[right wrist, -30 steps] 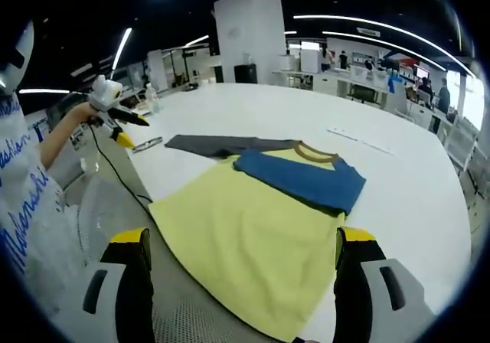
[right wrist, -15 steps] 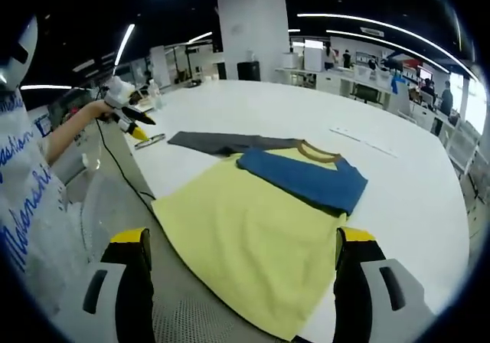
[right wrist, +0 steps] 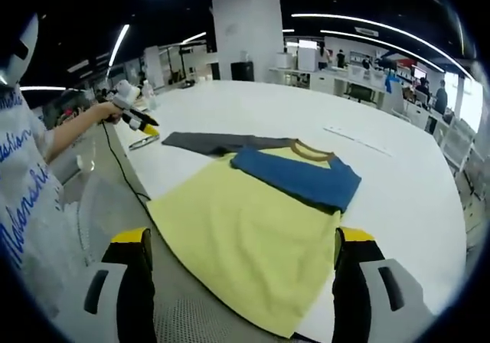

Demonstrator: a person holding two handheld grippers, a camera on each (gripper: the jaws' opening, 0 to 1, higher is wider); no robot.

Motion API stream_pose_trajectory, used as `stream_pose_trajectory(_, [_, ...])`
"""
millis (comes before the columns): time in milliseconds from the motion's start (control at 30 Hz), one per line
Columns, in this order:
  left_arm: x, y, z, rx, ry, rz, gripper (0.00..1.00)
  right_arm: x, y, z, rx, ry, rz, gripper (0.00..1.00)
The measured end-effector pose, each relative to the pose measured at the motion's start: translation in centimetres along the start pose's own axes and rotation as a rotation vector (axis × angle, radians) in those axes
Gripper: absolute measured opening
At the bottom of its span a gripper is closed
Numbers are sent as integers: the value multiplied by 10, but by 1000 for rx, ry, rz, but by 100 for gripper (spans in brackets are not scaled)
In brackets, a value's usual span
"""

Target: Fold the garment on the visible template until the final outline fits inside the template.

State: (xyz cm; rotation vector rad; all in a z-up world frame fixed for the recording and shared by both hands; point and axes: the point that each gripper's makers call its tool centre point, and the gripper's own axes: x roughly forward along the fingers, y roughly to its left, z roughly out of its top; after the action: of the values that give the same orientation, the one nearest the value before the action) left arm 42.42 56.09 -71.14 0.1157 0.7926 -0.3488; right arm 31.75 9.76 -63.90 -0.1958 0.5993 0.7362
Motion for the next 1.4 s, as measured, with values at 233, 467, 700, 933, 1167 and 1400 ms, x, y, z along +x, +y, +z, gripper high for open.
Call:
stream_pose_trajectory(233, [13, 30, -3, -49, -17, 79, 39, -4, 0, -3, 9, 1, -19, 97])
stream_pose_trajectory(467, [26, 49, -7, -107, -12, 105, 31, -5, 1, -6, 8, 8, -29, 97])
stream_pose_trajectory(700, [36, 62, -19, -147, 11, 136, 21, -6, 1, -4, 11, 5, -41, 98])
stream_pose_trajectory(933, [43, 75, -26, -181, -16, 201, 17, -7, 3, -1, 25, -11, -44, 98])
stream_pose_trajectory(1167, [46, 83, -30, -198, -31, 230, 17, -8, 3, -1, 22, 0, -49, 98])
stream_pose_trajectory(1400, [51, 84, -36, -214, -21, 220, 16, -9, 3, 0, 19, 2, -53, 98])
